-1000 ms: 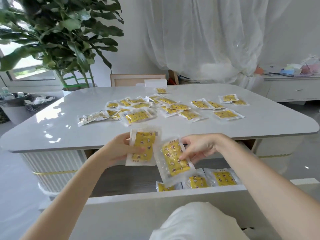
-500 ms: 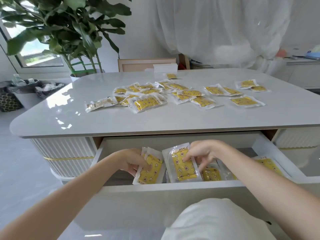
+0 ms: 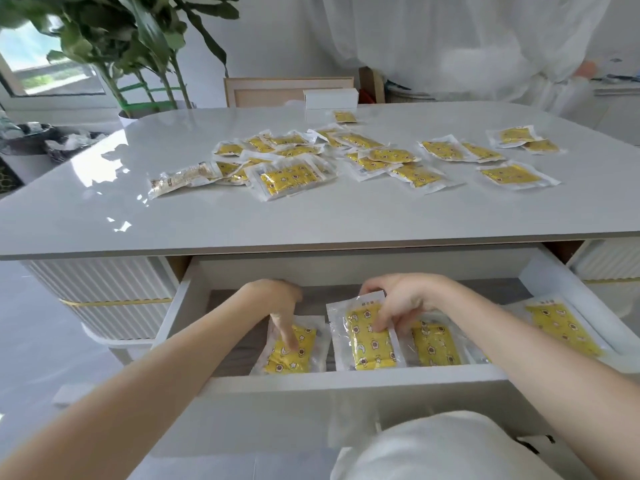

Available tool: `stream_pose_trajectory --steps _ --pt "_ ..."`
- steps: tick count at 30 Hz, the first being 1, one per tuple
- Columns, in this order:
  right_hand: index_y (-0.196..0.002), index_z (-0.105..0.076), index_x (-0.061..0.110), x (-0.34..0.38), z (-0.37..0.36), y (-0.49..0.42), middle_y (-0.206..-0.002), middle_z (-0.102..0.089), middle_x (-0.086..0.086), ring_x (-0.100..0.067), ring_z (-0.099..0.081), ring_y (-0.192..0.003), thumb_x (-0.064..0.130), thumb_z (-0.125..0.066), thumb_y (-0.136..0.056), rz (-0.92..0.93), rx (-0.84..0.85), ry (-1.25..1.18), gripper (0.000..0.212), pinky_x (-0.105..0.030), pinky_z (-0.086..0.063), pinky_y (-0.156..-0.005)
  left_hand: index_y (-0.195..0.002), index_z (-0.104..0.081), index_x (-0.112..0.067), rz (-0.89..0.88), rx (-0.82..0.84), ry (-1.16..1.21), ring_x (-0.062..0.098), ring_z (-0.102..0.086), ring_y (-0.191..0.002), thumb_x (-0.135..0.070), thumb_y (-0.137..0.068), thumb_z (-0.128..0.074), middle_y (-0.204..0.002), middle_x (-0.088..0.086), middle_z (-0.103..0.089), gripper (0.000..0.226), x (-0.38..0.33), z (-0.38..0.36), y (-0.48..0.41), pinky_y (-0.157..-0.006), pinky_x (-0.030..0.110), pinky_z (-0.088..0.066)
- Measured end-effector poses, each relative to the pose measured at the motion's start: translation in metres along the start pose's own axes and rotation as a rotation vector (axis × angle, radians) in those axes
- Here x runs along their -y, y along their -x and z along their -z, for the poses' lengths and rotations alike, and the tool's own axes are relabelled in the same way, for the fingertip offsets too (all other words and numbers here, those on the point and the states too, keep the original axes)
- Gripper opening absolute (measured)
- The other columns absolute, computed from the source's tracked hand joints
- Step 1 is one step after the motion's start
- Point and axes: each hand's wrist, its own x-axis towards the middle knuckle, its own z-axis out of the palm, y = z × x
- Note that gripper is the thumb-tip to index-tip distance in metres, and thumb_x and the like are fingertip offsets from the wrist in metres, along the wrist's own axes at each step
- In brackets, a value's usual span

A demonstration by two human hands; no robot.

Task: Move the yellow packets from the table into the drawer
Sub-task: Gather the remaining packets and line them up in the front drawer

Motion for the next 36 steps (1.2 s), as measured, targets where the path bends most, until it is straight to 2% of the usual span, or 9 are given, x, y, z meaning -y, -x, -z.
stream_pose_trajectory --steps 2,7,10,14,17,20,25,30,36 --pt "-0.123 -0.050 0.018 0.007 -0.003 0.003 -0.092 -0.057 0.002 -0.014 -0.060 -0.073 0.003 -0.074 -0.079 0.029 -0.017 0.114 0.052 -0.019 -0.050 -0.047 -0.143 -0.029 -0.027 -0.070 0.055 0.050 0.026 -0.053 -0.117 -0.035 -0.070 -0.082 -0.144 0.003 -0.038 0.090 0.001 0.000 -0.004 -0.086 0.030 -0.052" --pt "-0.097 -0.052 0.018 0.008 -0.010 0.001 -0.084 -0.052 0.005 -0.017 -0.053 -0.084 0.018 -0.083 -0.069 0.011 -0.094 0.465 0.042 -0.027 -0.042 -0.061 -0.150 -0.002 -0.027 0.047 0.168 -0.307 0.027 -0.047 -0.127 -0.037 -0.074 -0.079 -0.153 0.006 -0.018 0.109 -0.001 -0.011 -0.002 -0.089 0.024 -0.045" --pt "-0.100 -0.053 0.018 0.006 -0.012 0.004 -0.087 -0.053 0.005 -0.018 -0.053 -0.087 0.019 -0.083 -0.069 -0.006 -0.109 0.508 0.043 -0.028 -0.041 -0.061 -0.144 0.010 -0.033 0.109 0.239 -0.218 0.030 -0.064 -0.095 -0.024 -0.066 -0.086 -0.145 0.010 -0.034 0.124 0.011 -0.017 -0.012 -0.088 0.033 -0.052" --pt "-0.130 -0.048 0.023 0.004 -0.016 0.001 -0.124 -0.051 -0.002 -0.020 -0.039 -0.116 0.020 -0.084 -0.068 0.050 -0.115 0.528 0.072 -0.033 -0.042 -0.080 -0.140 0.001 -0.038 0.071 0.265 -0.051 0.018 -0.066 -0.067 -0.016 -0.062 -0.088 -0.136 0.011 -0.045 0.120 0.014 -0.018 -0.015 -0.088 0.037 -0.054" --pt "-0.140 -0.042 0.029 0.005 -0.020 -0.003 -0.134 -0.048 -0.001 -0.021 -0.029 -0.129 0.026 -0.082 -0.070 0.122 -0.114 0.481 0.081 -0.038 -0.041 -0.097 -0.142 -0.009 -0.032 -0.018 0.259 0.058 0.024 -0.067 -0.092 -0.008 -0.066 -0.084 -0.140 0.012 -0.036 0.109 0.009 -0.015 -0.014 -0.080 0.028 -0.050" --pt "-0.136 -0.048 0.027 0.004 -0.024 -0.006 -0.136 -0.051 0.002 -0.019 -0.046 -0.123 0.023 -0.083 -0.070 0.138 -0.110 0.485 0.074 -0.039 -0.047 -0.098 -0.142 -0.016 -0.028 -0.087 0.246 0.072 0.029 -0.057 -0.115 -0.010 -0.066 -0.084 -0.142 0.011 -0.033 0.104 0.008 -0.016 -0.014 -0.079 0.024 -0.045" --pt "-0.127 -0.059 0.026 0.001 -0.025 -0.007 -0.130 -0.058 0.004 -0.018 -0.056 -0.116 0.021 -0.083 -0.071 0.184 -0.107 0.459 0.061 -0.034 -0.050 -0.095 -0.145 -0.023 -0.028 -0.083 0.227 0.156 0.029 -0.061 -0.111 -0.009 -0.068 -0.083 -0.145 0.011 -0.034 0.099 0.015 -0.012 -0.015 -0.070 0.020 -0.053" --pt "-0.132 -0.055 0.029 -0.004 -0.019 -0.006 -0.131 -0.057 0.001 -0.020 -0.056 -0.115 0.025 -0.082 -0.071 0.173 -0.183 0.422 0.067 -0.035 -0.050 -0.093 -0.148 -0.023 -0.027 -0.067 0.097 0.203 0.027 -0.056 -0.112 -0.017 -0.071 -0.082 -0.142 0.010 -0.037 0.097 0.021 -0.009 -0.012 -0.082 0.030 -0.056" --pt "-0.128 -0.060 0.020 -0.009 -0.018 0.002 -0.124 -0.060 -0.002 -0.020 -0.059 -0.106 0.008 -0.079 -0.073 0.109 -0.175 0.486 0.060 -0.027 -0.050 -0.077 -0.140 -0.038 -0.023 -0.120 0.178 0.252 0.028 -0.062 -0.108 -0.013 -0.075 -0.079 -0.140 0.011 -0.040 0.078 0.015 -0.012 -0.011 -0.082 0.028 -0.057"
